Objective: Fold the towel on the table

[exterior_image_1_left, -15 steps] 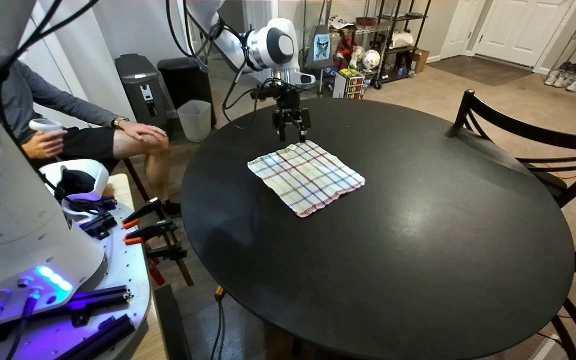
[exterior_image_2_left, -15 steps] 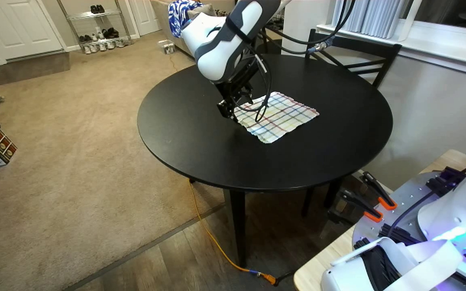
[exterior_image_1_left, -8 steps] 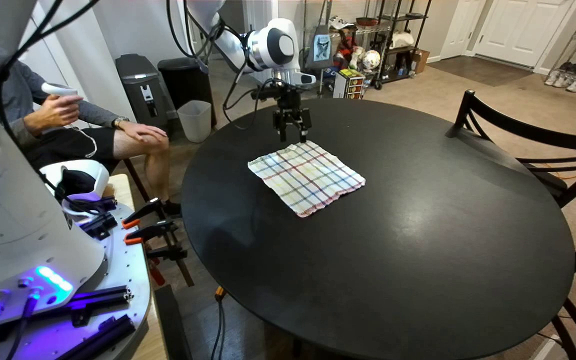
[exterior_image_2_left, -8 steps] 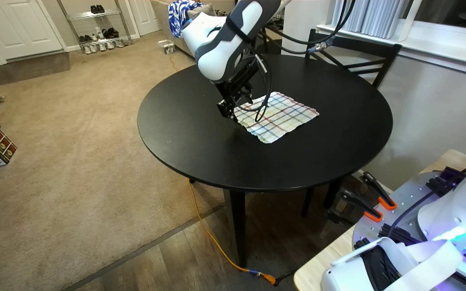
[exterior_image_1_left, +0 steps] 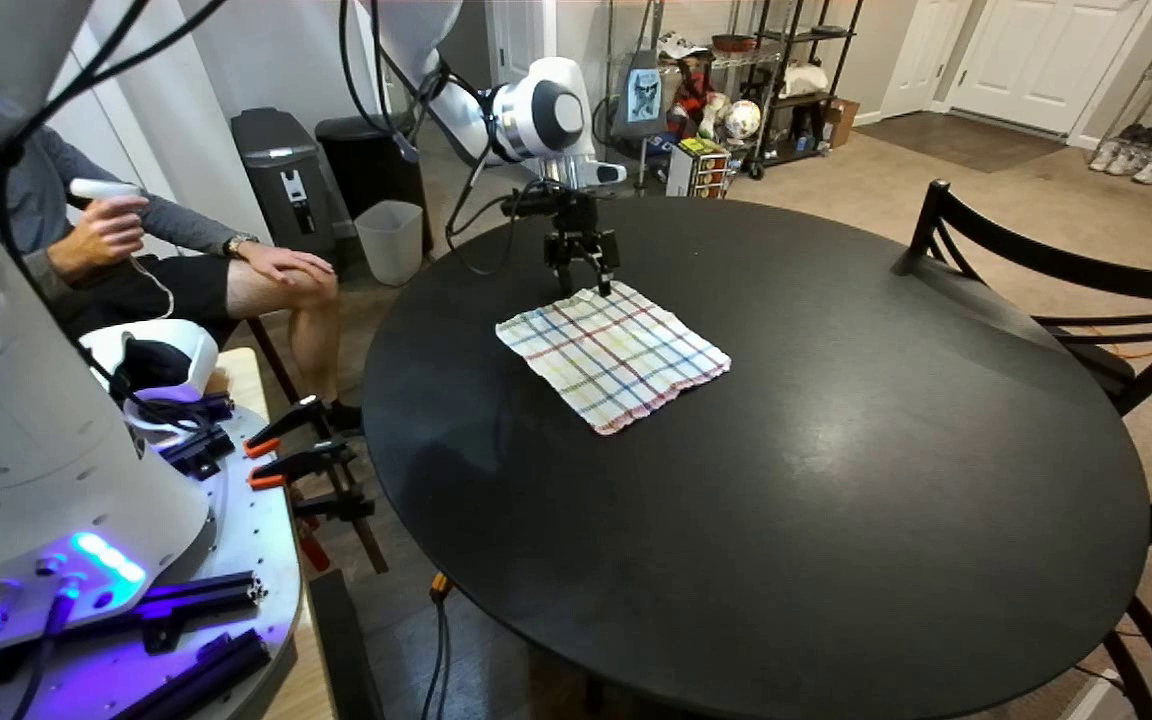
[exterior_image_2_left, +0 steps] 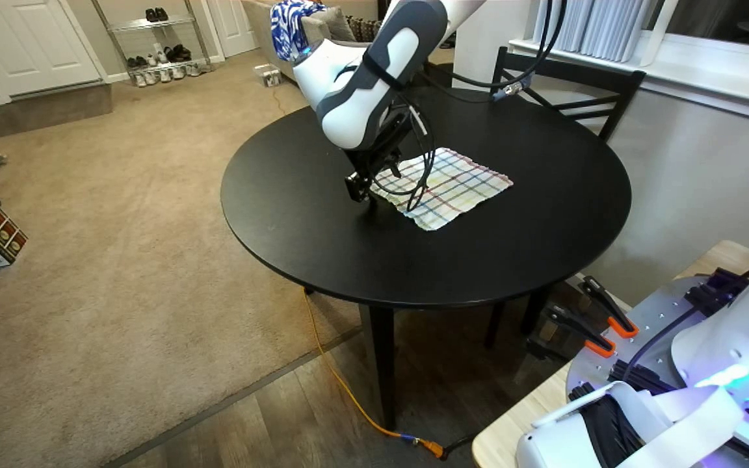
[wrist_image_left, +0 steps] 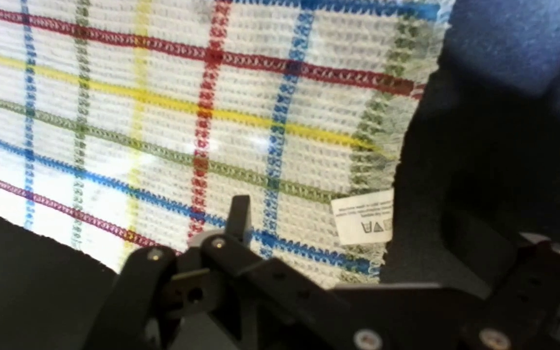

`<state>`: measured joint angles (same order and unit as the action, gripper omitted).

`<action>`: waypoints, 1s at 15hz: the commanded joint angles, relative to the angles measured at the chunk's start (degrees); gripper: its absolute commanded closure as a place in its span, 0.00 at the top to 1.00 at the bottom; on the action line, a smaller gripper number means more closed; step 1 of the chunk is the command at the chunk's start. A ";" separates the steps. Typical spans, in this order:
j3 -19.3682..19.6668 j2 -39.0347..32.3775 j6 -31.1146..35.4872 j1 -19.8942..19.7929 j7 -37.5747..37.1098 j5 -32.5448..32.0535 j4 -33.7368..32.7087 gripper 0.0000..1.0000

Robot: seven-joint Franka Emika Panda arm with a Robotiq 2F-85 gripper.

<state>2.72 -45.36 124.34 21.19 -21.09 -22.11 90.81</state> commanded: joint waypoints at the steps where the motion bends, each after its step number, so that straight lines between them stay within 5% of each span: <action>1: 3.05 0.77 3.95 2.86 -6.83 -4.00 2.77 1.00; 6: 6.46 0.84 4.84 6.48 -15.34 -9.53 4.40 1.00; 15: 7.91 1.96 5.64 5.38 -22.00 -13.92 9.17 1.00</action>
<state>10.17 -45.35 127.18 27.17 -39.99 -32.94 95.79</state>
